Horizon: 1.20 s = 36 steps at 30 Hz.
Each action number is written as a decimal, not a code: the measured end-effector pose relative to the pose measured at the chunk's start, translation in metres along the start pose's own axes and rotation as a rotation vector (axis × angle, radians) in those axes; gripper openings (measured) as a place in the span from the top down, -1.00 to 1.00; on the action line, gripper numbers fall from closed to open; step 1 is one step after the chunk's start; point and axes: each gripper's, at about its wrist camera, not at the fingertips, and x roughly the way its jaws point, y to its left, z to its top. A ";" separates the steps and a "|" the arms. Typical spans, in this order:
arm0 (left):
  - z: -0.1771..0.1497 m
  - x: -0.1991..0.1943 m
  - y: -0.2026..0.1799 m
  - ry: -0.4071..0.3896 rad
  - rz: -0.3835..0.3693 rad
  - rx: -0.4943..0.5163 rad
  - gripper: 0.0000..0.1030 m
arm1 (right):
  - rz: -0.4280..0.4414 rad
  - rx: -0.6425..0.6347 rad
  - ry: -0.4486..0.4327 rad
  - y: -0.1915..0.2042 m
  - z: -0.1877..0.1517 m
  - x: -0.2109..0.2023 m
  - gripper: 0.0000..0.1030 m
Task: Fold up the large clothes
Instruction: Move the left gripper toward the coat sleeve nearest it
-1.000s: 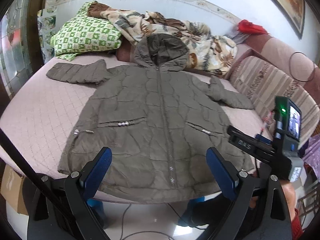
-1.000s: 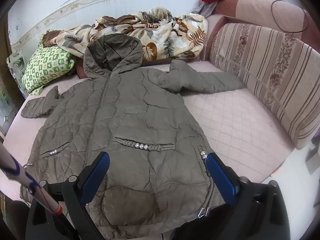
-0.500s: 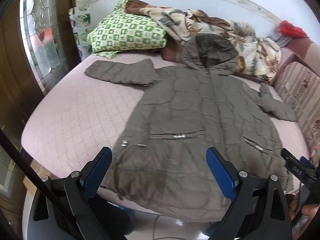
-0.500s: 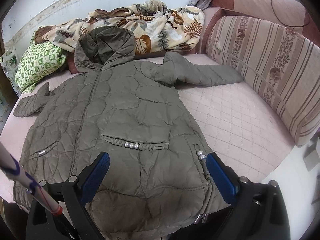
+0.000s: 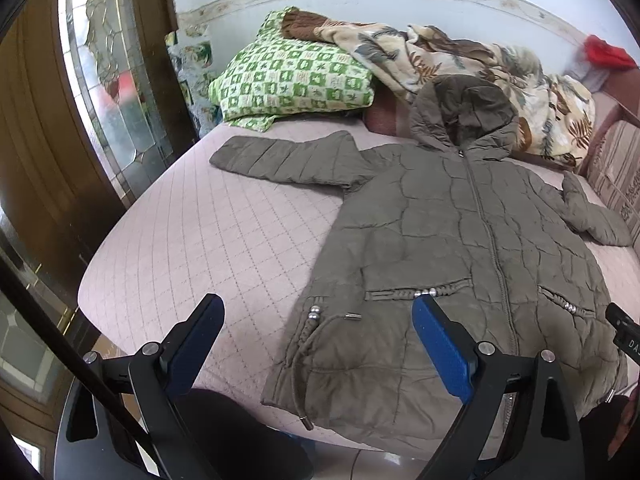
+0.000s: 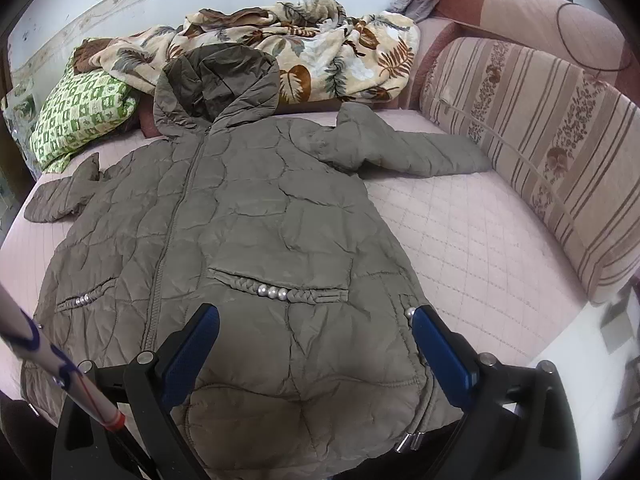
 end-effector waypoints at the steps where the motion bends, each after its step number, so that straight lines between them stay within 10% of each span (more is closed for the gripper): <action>1: 0.000 0.002 0.004 0.005 0.003 -0.005 -0.84 | -0.002 -0.005 0.001 0.001 0.001 0.000 -0.92; 36: 0.027 0.055 0.079 0.028 0.133 -0.098 -0.73 | 0.013 -0.226 0.021 0.083 0.017 0.020 -0.92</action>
